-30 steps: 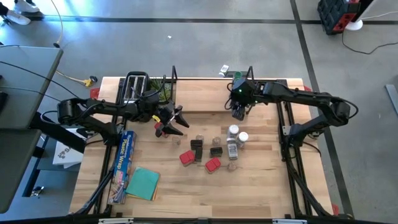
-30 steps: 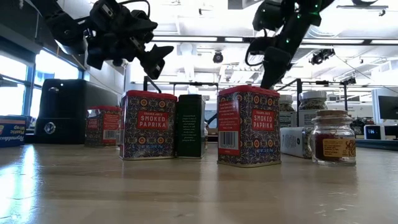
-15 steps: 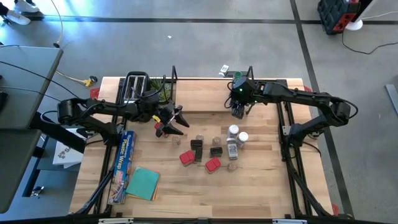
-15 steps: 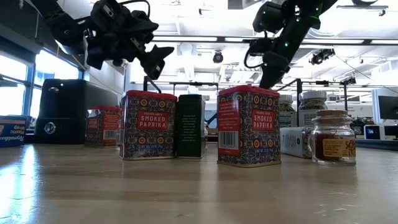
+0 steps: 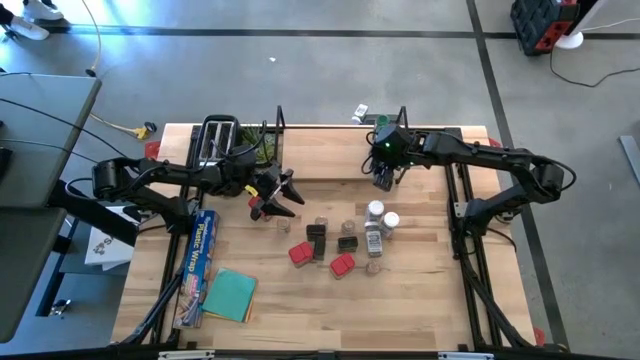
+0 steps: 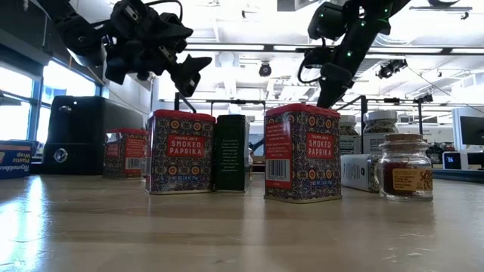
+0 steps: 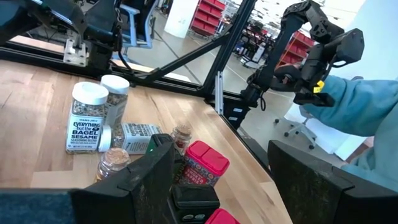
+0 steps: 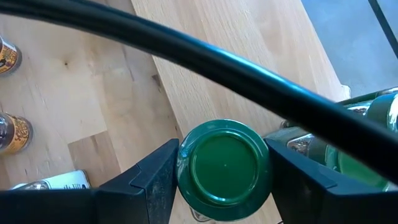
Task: Shelf spices
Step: Put the green seasoning bottle on the shelf aligned with the other green seasoning bottles
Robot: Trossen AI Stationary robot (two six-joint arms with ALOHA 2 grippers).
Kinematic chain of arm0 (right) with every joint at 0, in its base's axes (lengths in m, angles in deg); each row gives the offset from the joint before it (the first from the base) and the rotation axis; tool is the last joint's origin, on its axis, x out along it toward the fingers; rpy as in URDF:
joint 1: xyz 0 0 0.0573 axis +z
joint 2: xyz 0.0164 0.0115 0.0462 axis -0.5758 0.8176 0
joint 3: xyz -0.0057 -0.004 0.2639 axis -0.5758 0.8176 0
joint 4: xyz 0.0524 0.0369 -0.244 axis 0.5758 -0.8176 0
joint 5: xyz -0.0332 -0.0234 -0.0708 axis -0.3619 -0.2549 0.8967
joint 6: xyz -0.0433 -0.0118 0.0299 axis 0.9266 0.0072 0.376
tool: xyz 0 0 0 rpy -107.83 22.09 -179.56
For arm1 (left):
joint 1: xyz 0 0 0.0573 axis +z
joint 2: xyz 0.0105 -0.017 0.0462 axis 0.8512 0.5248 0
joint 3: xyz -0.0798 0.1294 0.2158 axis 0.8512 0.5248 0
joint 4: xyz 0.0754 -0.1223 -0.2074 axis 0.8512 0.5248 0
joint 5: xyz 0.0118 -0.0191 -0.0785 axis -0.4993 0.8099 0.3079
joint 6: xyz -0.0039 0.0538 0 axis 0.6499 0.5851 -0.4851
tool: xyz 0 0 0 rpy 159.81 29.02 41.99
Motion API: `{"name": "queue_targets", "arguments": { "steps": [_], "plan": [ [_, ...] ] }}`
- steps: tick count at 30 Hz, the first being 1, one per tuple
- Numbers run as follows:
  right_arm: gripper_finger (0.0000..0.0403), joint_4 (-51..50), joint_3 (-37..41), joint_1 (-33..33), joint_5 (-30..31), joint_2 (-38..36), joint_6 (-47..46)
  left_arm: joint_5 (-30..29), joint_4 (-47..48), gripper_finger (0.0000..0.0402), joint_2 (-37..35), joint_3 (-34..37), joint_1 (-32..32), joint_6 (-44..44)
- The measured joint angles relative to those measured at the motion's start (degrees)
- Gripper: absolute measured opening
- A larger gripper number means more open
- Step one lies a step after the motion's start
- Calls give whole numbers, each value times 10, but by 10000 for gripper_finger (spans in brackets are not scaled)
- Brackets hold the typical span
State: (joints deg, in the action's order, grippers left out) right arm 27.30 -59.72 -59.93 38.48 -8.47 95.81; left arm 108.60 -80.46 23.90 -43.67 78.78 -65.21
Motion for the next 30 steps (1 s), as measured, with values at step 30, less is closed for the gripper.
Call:
{"name": "queue_targets", "arguments": {
  "steps": [30],
  "plan": [
    [221, 14, 1, -2, 43, -39, -2, -7, -1, 255, 0, 0, -11, 2]
  ]
}}
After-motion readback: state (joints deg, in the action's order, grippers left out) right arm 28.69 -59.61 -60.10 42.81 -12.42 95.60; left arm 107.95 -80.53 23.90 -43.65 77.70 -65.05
